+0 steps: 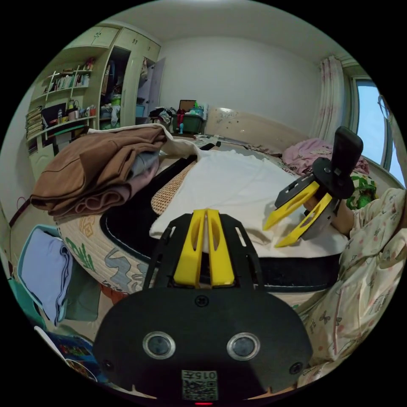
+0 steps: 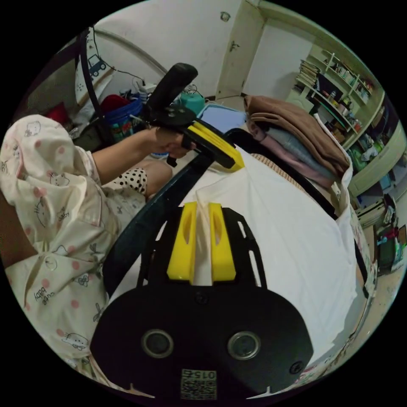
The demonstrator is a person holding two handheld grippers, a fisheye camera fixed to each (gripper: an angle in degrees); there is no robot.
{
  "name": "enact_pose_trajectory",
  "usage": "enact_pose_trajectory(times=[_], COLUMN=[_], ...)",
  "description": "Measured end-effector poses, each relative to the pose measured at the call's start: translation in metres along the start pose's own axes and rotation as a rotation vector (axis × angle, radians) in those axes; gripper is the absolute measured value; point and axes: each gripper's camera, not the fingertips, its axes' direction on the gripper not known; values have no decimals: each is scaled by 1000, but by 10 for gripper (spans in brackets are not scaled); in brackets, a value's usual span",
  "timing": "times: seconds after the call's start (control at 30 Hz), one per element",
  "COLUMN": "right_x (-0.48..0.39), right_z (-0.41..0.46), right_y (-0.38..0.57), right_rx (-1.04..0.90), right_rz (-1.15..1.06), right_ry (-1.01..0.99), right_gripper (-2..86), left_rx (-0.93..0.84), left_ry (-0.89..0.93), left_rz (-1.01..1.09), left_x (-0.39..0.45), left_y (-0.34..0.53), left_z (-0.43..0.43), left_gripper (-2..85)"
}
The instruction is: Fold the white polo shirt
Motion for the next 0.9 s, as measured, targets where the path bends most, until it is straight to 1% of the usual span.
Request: enact_pose_trajectory(times=[0.03, 0.1, 0.17, 0.23, 0.3, 0.37, 0.43, 0.47, 0.53, 0.57, 0.6, 0.63, 0.67, 0.73, 0.77, 0.83, 0.9], right_x=[2, 9, 13, 14, 12, 13, 18, 22, 28, 32, 36, 38, 41, 43, 43, 44, 46], right_z=[-3, -15, -17, -11, -21, -36, -49, -55, -65, -73, -81, -85, -91, -98, -100, -102, -101], right_y=[0, -1, -3, -6, -8, -5, 1, 4, 11, 17, 24, 27, 33, 43, 50, 58, 63], right_rx=[8, 35, 38, 5, 13, 55, 115, 138, 165, 189, 210, 218, 226, 235, 237, 233, 220], right_rz=[1, 15, 28, 33, 5, 2, 38, 57, 77, 96, 122, 135, 160, 189, 201, 217, 253], right_ry=[-11, -96, -100, -117, -169, -164, -168, -186, -211, -209, -192, -179, -150, -108, -86, -49, -25], right_gripper=[21, 11, 17, 46, 78, 75, 63, 61, 60, 59, 57, 55, 53, 52, 51, 50, 50], left_rx=[-2, -6, -15, -61, -58, -12, 144, 192, 362, 392, 434, 440, 427, 332, 307, 224, 208], left_ry=[-2, -5, -30, -53, -32, 20, 9, 0, -26, -32, -47, -66, -77, -105, -111, -124, -156], left_rz=[-4, 1, 27, 47, 43, 56, 34, 10, -89, -116, -185, -275, -323, -482, -513, -675, -773], left_x=[-3, -6, -6, -11, -20, -33, -66, -77, -130, -145, -180, -218, -239, -317, -336, -406, -445], left_y=[0, -2, -4, -6, -7, -14, -42, -52, -102, -116, -145, -176, -192, -256, -271, -316, -337], left_z=[-2, -8, -12, -8, -14, -33, -86, -101, -149, -156, -163, -160, -155, -122, -112, -72, -48], left_gripper=[-1, -2, -1, 0, 2, 5, 10, 11, 15, 16, 23, 36, 45, 77, 83, 104, 113])
